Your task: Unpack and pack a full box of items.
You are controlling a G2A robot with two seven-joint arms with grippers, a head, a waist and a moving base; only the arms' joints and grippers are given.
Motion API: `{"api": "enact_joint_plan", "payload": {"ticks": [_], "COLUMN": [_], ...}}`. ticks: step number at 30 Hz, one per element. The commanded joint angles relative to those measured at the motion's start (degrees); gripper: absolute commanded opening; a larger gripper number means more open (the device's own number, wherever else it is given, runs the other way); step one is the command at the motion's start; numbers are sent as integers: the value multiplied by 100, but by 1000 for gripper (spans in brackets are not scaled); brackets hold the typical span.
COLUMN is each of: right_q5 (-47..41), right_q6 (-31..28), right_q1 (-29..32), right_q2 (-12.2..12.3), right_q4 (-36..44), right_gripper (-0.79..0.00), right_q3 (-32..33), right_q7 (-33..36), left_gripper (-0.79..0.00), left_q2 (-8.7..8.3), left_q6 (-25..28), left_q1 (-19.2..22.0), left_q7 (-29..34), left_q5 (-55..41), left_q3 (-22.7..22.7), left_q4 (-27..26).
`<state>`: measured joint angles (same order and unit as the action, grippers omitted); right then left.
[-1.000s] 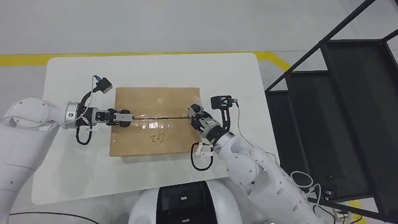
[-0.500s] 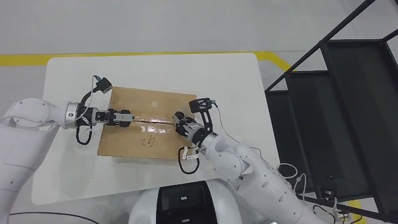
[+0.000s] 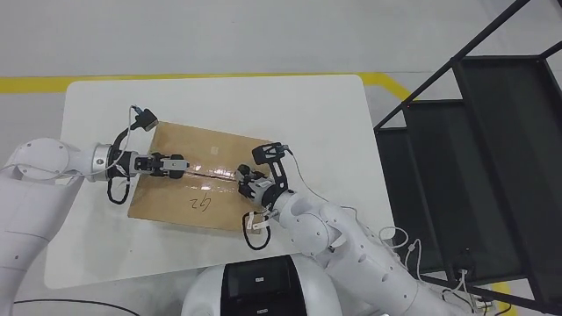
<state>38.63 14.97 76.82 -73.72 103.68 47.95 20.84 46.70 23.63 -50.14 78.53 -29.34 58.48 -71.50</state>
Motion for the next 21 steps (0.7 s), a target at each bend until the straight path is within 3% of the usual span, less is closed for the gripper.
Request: {"api": "enact_joint_plan", "payload": {"ticks": [1, 7, 11, 17, 21], "right_q5": [-2, 52, 64, 78, 53], "right_q6": [-32, -84, -95, -56, -45], "right_q1": [8, 25, -13, -79, -164], "right_q2": [-6, -17, -37, -76, -115], "right_q4": [49, 155, 131, 119, 84], "right_gripper": [0, 0, 0, 0, 0], "right_q3": [9, 49, 61, 78, 44], "right_q7": [1, 38, 39, -12, -11], "left_gripper": [0, 0, 0, 0, 0], "left_q2": [-38, -185, -269, -283, -235], "left_q6": [76, 318, 225, -199, -403], "left_q1": [-97, -511, -782, -1060, -1113], "left_q7": [-351, -823, -1202, -2157, -2179], "left_q5": [-181, -537, -164, 1083, 1280], "left_q3": [241, 1001, 1322, 1269, 1069], "left_q4": [-3, 15, 72, -11, -177]}}
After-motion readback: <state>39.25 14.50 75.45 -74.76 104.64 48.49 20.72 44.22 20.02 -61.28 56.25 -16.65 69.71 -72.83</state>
